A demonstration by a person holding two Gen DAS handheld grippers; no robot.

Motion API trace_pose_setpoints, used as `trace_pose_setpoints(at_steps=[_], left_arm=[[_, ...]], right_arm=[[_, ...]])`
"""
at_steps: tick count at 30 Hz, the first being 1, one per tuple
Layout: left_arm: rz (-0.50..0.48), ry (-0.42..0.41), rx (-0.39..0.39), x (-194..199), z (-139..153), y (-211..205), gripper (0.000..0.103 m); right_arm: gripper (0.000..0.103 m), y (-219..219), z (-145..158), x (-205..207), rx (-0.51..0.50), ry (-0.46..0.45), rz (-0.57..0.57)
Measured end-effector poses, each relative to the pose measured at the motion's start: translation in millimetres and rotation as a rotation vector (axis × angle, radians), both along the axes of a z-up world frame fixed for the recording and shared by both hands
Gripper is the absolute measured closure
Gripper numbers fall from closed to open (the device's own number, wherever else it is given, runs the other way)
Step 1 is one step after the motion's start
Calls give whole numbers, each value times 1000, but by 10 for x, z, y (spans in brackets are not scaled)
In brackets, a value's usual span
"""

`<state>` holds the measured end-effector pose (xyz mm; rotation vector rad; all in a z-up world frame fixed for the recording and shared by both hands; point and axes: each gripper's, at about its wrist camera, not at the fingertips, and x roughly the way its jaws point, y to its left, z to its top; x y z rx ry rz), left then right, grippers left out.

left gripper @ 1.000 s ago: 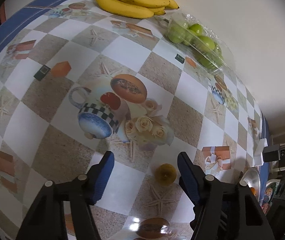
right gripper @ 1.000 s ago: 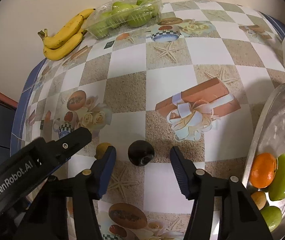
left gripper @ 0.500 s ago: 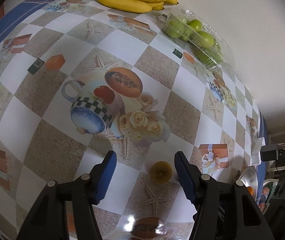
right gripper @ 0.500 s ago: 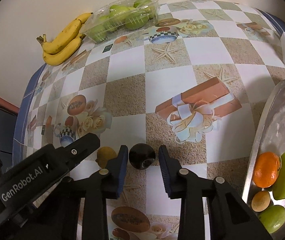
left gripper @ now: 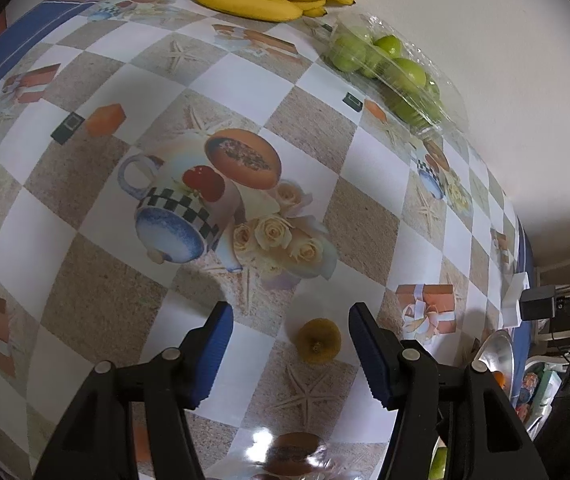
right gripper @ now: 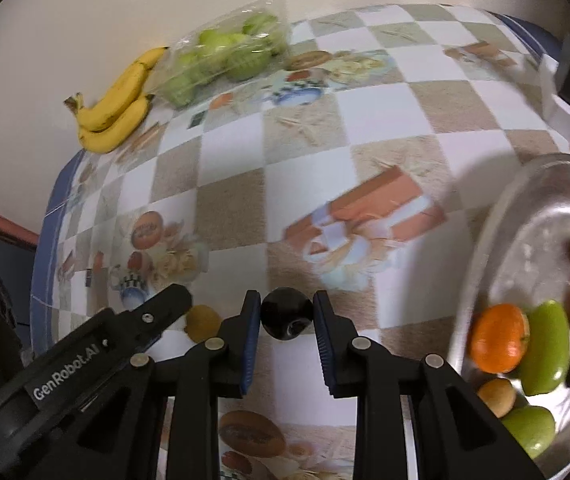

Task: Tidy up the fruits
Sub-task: 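Close the right tool on the dark plum while the left tool closes on the small yellow fruit, then carry the plum with the right tool while the left tool carries the yellow fruit over the tray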

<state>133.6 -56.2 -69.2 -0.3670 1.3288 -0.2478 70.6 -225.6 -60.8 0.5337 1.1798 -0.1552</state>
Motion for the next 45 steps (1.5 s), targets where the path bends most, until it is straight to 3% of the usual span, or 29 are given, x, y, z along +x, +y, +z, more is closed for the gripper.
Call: trace_pose_setpoints(at_steps=[19, 45], left_arm=[[-73, -12, 52, -94, -40, -273, 75], [97, -101, 95, -109, 371, 93, 76]], right_arm=[[75, -256, 177, -271, 28, 7, -75], [75, -230, 398, -342, -40, -10, -49]])
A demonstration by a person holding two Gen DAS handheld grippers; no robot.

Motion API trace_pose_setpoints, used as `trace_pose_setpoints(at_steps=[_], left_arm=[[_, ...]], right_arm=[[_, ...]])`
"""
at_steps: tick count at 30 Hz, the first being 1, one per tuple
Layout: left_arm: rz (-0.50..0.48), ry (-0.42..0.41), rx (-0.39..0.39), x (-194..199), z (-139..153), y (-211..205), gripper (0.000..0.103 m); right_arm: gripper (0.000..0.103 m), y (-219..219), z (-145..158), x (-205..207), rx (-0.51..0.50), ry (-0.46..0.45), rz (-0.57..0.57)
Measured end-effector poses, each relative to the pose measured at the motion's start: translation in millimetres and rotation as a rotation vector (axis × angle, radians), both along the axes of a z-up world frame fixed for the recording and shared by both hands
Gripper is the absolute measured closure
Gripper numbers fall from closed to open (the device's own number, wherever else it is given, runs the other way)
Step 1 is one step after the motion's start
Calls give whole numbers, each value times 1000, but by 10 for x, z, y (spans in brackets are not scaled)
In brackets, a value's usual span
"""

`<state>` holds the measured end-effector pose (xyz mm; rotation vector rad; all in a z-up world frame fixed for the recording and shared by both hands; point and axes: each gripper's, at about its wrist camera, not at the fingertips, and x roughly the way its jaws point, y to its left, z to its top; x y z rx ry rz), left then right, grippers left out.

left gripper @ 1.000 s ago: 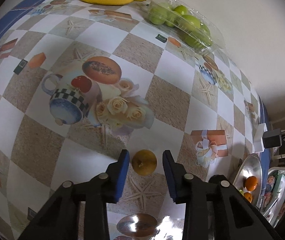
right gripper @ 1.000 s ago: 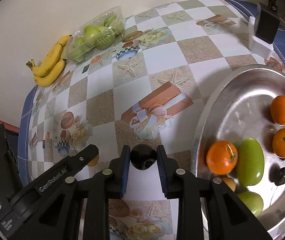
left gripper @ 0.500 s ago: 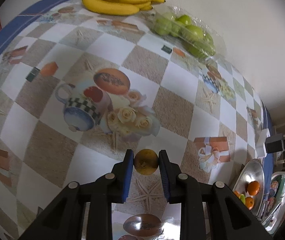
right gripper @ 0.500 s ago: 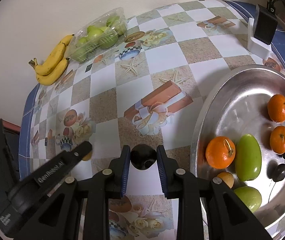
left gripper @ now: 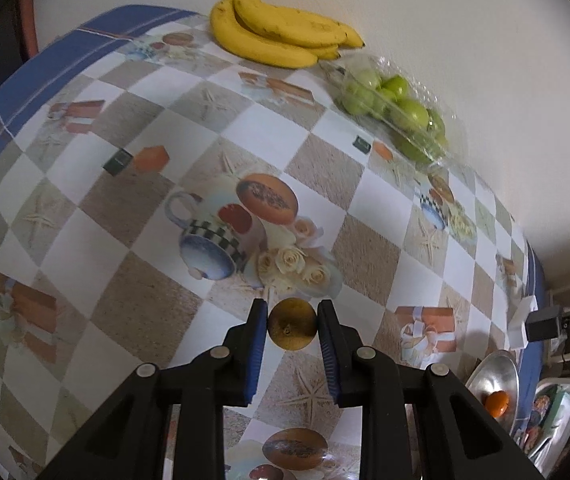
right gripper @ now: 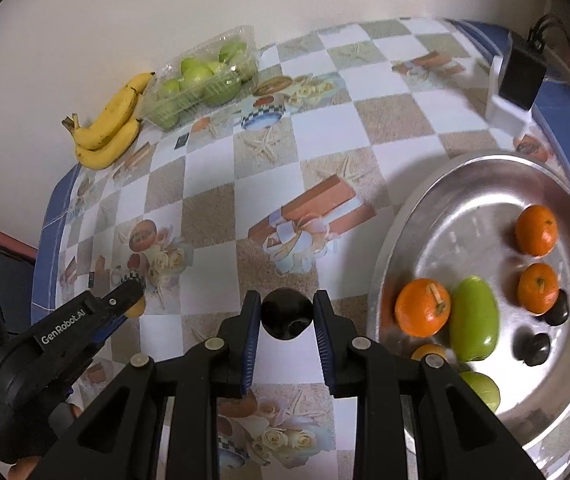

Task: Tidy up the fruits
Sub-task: 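Carry the plum with the right tool while the left tool carries the yellow fruit over the tray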

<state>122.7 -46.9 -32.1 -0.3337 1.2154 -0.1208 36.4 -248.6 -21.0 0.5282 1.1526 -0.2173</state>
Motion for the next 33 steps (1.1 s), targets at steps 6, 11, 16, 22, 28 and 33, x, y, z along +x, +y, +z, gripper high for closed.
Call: trace_pose_setpoints(at_steps=[6, 11, 16, 22, 28, 33], left_arm=[[18, -11, -1, -37, 55, 6, 76], [14, -17, 2, -82, 87, -48, 76], [-14, -34, 14, -129, 145, -182, 76], [-61, -47, 15, -207, 190, -401, 76], [-139, -67, 19, -315, 256, -687, 76], [-240, -85, 17, -450, 311, -1009, 76]], right_arm=[[75, -25, 108, -21, -50, -12, 10], [75, -89, 134, -37, -68, -11, 10], [75, -175, 172, -62, -84, -15, -1], [75, -309, 242, -101, -100, -24, -11], [75, -558, 295, -183, -92, -32, -53], [75, -872, 305, -283, -101, -21, -120]])
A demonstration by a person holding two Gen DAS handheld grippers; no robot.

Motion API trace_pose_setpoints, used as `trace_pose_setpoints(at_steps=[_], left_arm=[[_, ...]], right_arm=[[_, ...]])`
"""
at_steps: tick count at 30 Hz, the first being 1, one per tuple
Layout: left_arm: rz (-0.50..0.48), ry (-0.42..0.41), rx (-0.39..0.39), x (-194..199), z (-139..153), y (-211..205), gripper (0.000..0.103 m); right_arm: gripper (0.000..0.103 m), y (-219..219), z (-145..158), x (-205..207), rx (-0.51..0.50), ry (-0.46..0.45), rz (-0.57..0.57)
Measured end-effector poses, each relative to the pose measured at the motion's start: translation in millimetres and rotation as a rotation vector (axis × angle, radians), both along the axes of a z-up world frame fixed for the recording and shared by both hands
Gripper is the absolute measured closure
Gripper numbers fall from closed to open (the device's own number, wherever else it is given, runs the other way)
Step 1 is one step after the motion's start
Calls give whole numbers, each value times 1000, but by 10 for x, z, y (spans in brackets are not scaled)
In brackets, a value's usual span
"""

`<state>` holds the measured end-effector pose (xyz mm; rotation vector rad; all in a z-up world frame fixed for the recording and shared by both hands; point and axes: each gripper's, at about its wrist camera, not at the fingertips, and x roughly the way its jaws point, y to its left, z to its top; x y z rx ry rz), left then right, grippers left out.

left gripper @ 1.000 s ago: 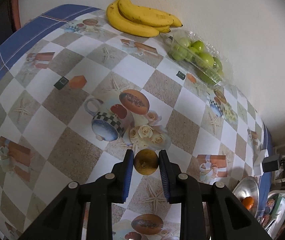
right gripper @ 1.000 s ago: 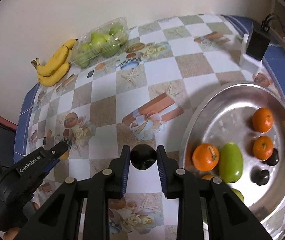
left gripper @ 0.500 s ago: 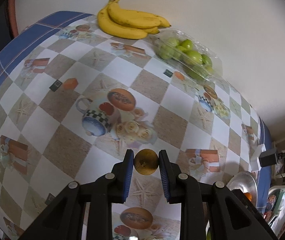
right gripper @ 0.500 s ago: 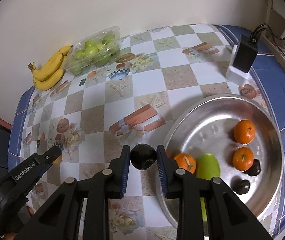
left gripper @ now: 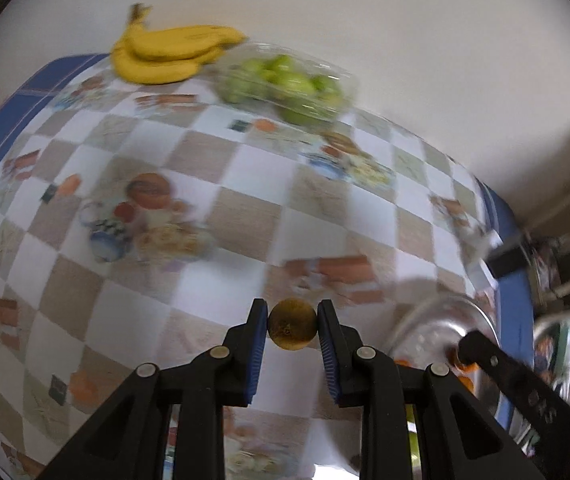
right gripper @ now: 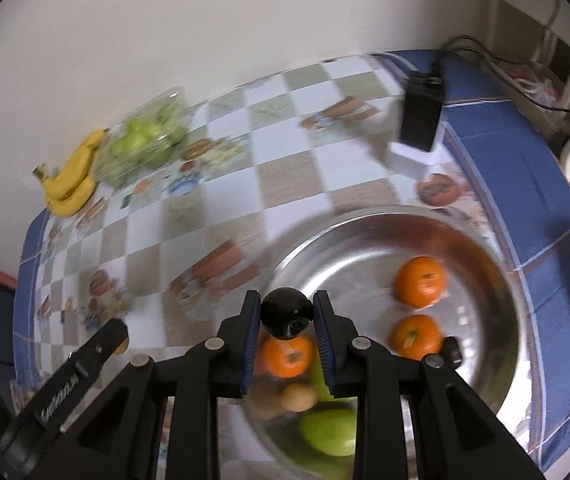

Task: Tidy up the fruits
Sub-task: 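Carry the plum with the right tool while the left tool carries the yellow fruit over the tray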

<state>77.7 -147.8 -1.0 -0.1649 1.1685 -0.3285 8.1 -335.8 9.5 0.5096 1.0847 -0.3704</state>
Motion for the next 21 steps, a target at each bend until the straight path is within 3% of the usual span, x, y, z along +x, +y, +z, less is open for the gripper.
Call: trace_pose_setpoints(at_steps=[9, 21], left_arm=[[-205, -43, -23, -305, 2, -676, 76], [-289, -72, -44, -371, -158, -916, 75]], right_arm=[[75, -457, -104, -184, 44, 22, -100], [75, -525, -301, -170, 77, 68, -111]])
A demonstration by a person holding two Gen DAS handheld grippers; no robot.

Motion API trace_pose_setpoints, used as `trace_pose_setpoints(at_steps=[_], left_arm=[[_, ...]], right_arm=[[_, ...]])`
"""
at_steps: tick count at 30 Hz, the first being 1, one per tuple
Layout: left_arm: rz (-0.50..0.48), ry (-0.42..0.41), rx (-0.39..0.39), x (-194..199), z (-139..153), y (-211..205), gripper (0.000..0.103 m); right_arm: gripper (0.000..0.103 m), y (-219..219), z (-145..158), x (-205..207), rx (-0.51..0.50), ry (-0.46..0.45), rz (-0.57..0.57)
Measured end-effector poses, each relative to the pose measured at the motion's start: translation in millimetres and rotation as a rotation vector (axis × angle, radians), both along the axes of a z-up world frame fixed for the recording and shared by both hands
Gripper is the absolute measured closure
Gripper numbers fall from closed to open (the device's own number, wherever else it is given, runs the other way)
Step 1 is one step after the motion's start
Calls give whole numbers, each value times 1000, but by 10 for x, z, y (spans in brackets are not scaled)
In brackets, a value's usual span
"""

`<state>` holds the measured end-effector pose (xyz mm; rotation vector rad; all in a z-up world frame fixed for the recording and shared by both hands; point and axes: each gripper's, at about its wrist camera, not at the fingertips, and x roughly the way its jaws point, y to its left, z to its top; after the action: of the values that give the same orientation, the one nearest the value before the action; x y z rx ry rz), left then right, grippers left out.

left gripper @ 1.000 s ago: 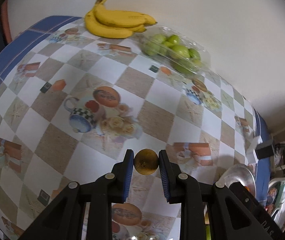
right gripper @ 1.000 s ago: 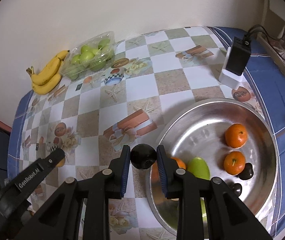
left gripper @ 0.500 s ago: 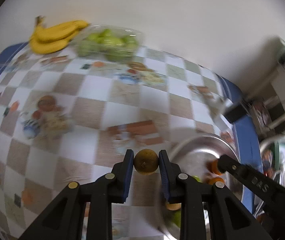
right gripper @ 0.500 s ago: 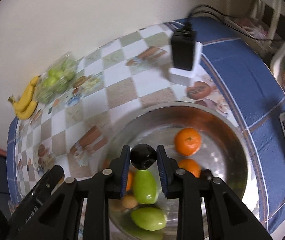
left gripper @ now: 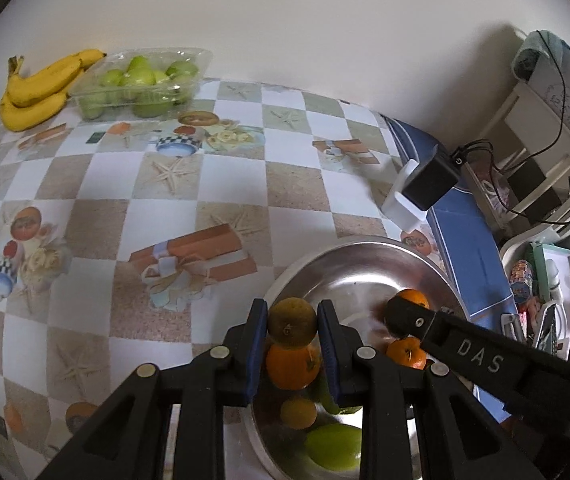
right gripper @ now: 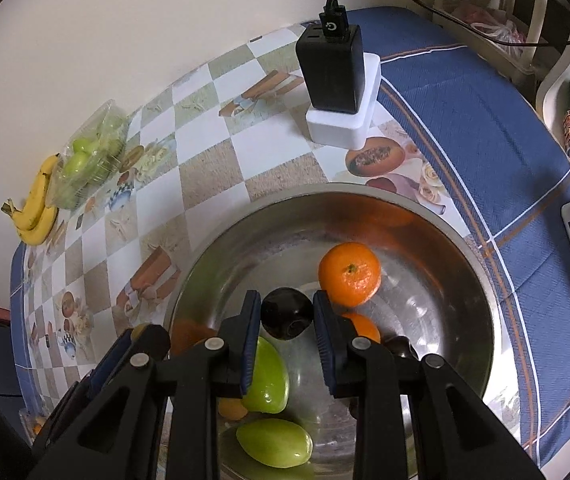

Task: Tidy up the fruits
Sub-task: 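Carry the plum with the right tool while the left tool carries the yellow fruit over the tray, then open the right tool to drop the plum while the left tool releases the yellow fruit into the tray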

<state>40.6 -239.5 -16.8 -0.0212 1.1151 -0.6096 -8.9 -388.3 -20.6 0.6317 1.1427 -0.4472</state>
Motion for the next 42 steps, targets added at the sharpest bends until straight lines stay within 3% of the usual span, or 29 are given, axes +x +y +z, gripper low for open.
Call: trace_pose_setpoints(at_steps=[27, 34, 36, 42], left_arm=[[7, 16, 45, 39, -155, -65, 73], [21, 21, 33, 59, -107, -27, 56], [25, 27, 27, 71, -89, -11, 55], [81, 50, 46, 118, -14, 90, 55]], right_arm=[[75, -13, -78, 28, -3, 43, -7], [70, -13, -22, 25, -7, 43, -17], [66, -18, 26, 20, -15, 34, -16], [66, -22, 114, 8, -27, 19, -19]])
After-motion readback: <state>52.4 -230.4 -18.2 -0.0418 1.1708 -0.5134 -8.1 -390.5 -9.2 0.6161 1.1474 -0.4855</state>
